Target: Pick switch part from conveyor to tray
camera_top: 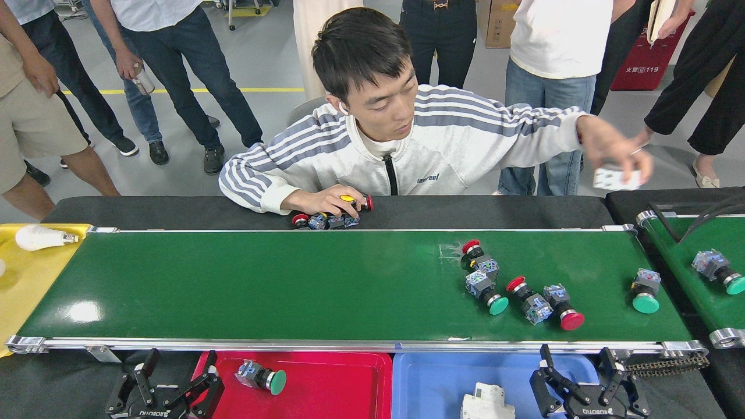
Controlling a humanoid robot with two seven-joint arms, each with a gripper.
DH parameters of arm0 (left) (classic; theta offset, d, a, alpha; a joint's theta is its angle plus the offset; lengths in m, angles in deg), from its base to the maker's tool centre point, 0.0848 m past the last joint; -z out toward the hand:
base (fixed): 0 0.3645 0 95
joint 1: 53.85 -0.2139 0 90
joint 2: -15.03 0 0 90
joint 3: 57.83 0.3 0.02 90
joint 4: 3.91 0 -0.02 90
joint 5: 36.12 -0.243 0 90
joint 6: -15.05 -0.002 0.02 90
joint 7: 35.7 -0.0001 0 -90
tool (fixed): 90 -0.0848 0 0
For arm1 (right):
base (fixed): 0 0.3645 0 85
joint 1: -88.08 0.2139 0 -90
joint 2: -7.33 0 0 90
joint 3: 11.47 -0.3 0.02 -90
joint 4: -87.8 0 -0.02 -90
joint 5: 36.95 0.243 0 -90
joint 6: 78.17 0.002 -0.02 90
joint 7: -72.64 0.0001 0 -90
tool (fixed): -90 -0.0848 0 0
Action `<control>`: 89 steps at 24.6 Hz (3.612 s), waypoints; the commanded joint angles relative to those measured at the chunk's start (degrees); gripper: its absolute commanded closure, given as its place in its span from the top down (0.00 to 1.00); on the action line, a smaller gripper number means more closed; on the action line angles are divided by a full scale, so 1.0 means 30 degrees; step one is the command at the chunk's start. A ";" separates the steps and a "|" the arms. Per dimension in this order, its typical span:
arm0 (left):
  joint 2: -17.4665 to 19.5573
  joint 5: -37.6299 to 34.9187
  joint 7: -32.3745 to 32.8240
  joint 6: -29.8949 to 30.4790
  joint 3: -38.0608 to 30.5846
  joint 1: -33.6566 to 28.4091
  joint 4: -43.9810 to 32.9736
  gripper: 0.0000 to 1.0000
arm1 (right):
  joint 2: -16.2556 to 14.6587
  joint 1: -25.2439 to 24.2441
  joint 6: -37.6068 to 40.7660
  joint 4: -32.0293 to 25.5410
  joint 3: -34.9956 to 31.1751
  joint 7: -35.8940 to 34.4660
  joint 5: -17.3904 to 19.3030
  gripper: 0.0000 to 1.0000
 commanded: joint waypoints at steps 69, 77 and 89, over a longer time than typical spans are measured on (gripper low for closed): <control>-0.2085 -0.0084 0.4157 -0.4539 0.9771 0.5576 0.2352 1.00 | 0.3033 0.0128 -0.0783 -0.1509 -0.1515 0.1087 0.0165 1.00; -0.1997 -0.0054 0.4157 -0.4979 0.8042 0.7949 0.5516 1.00 | 0.3150 0.2794 -0.1516 0.0776 0.1004 0.2698 -0.1358 1.00; -0.1821 0.0151 0.3982 -0.5857 0.7661 0.9297 0.7684 0.14 | 0.2975 0.6720 -0.4094 0.4936 0.4373 0.3577 -0.1534 0.85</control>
